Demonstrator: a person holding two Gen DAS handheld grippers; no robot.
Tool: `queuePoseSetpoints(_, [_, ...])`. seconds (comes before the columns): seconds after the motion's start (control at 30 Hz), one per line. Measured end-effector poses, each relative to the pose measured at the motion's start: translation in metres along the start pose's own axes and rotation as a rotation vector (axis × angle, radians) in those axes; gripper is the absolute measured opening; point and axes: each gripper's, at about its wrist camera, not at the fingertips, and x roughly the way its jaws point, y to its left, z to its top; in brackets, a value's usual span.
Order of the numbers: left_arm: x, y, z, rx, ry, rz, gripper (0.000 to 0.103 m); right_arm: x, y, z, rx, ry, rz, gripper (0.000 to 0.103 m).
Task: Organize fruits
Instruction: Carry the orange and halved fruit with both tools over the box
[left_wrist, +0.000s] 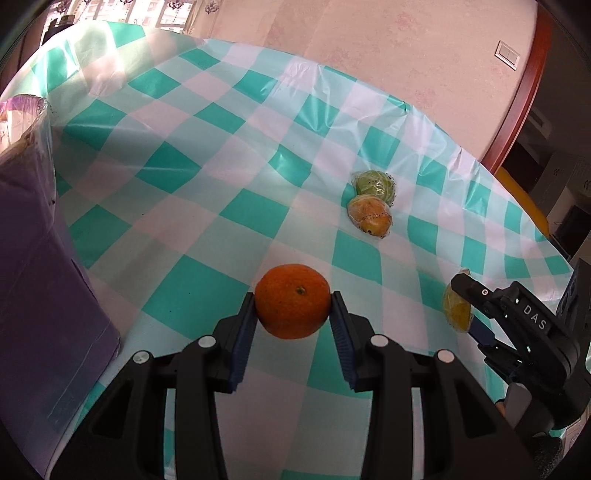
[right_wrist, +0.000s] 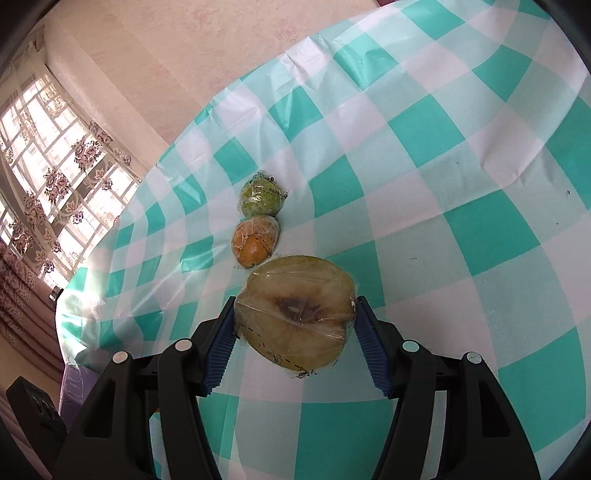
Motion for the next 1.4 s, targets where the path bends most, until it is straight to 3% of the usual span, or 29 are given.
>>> queuePoseSetpoints(0.27, [-0.039,0.008,-0.036,-0.003,0.024,-0.115,0.04,-0.032,0.004,-0.035,-0.022,0.021,0.034,0.061])
queuePoseSetpoints(0.43, [-0.059,0.01,-0.054,0.023,0.032,-0.124,0.04,-0.041,0.007,-0.05,-0.024,0.05,0.039,0.061])
queuePoseSetpoints(0.67, [-0.089,0.006,-0.073,0.111,-0.016,-0.133,0.04,-0.058,0.02,-0.074,-0.084,0.063,0.05,0.061])
queuePoseSetpoints(0.9, [-0.113,0.016,-0.082,0.099,-0.077,-0.165,0.04,-0.07,0.033,-0.088,-0.124,0.034,0.058,0.061])
queuePoseSetpoints(1.17, [-0.169,0.014,-0.086,0.193,-0.271,-0.04,0.04,-0.077,0.057,-0.1,-0.219,-0.011,0.055,0.061])
queuePoseSetpoints(1.4, [-0.232,0.031,-0.066,0.15,-0.396,0.052,0.04,-0.081,0.084,-0.106,-0.257,0.009,0.115,0.061])
